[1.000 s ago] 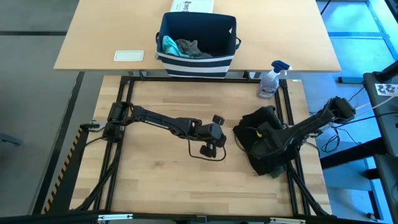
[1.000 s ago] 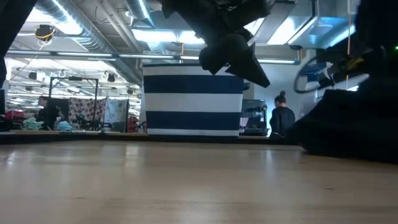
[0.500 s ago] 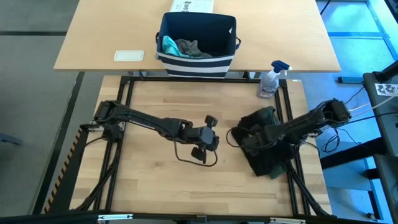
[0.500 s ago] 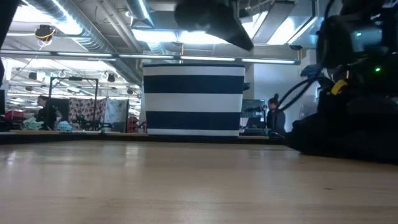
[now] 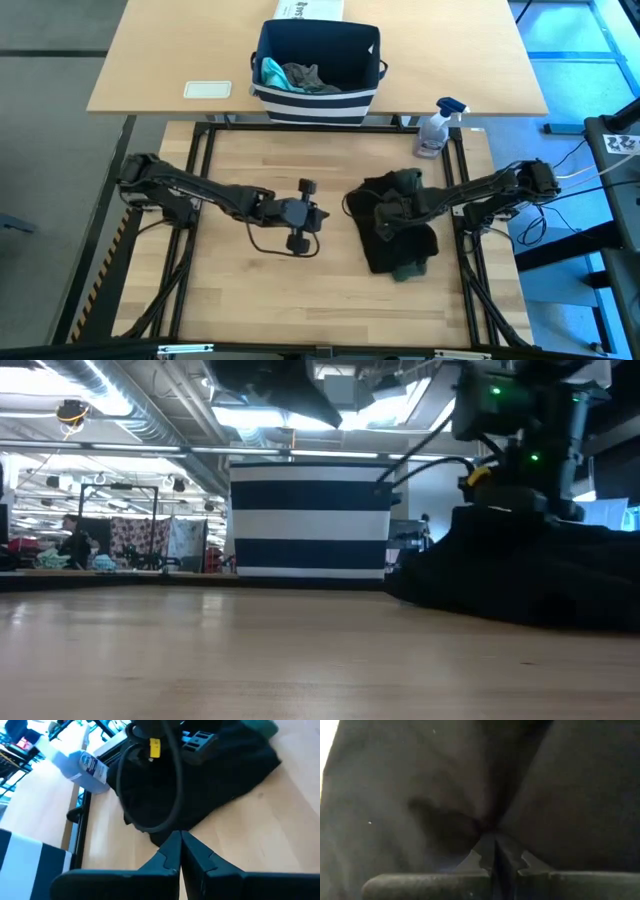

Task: Fold Laundry from Bin

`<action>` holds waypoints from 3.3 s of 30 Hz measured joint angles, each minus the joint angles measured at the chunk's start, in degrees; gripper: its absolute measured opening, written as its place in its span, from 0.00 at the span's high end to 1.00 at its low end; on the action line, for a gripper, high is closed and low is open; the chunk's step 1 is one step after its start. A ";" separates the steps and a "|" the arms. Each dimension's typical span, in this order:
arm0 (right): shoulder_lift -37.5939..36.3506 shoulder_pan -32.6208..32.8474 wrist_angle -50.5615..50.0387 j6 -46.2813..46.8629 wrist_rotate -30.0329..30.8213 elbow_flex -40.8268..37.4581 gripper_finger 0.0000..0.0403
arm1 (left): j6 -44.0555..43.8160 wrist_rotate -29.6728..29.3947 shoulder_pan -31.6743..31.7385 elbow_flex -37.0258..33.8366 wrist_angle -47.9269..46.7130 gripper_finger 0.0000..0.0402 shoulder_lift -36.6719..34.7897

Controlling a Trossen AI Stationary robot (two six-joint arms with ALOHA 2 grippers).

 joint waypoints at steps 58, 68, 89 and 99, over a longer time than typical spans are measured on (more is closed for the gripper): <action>-1.04 -8.87 -4.39 -17.65 1.33 5.68 0.99 | -3.77 -3.30 -4.30 -5.38 9.34 1.00 -3.04; 0.55 -8.75 -13.29 -13.74 -0.03 1.72 0.99 | -3.92 -3.28 -4.34 -5.38 9.04 1.00 -3.04; -16.41 -7.16 -11.39 -16.69 6.70 10.24 0.99 | 7.05 -13.14 -5.18 -5.33 8.45 1.00 -10.42; -16.91 -16.84 8.66 -43.54 16.52 14.79 0.99 | 13.81 -4.71 17.80 -5.33 7.71 1.00 -16.00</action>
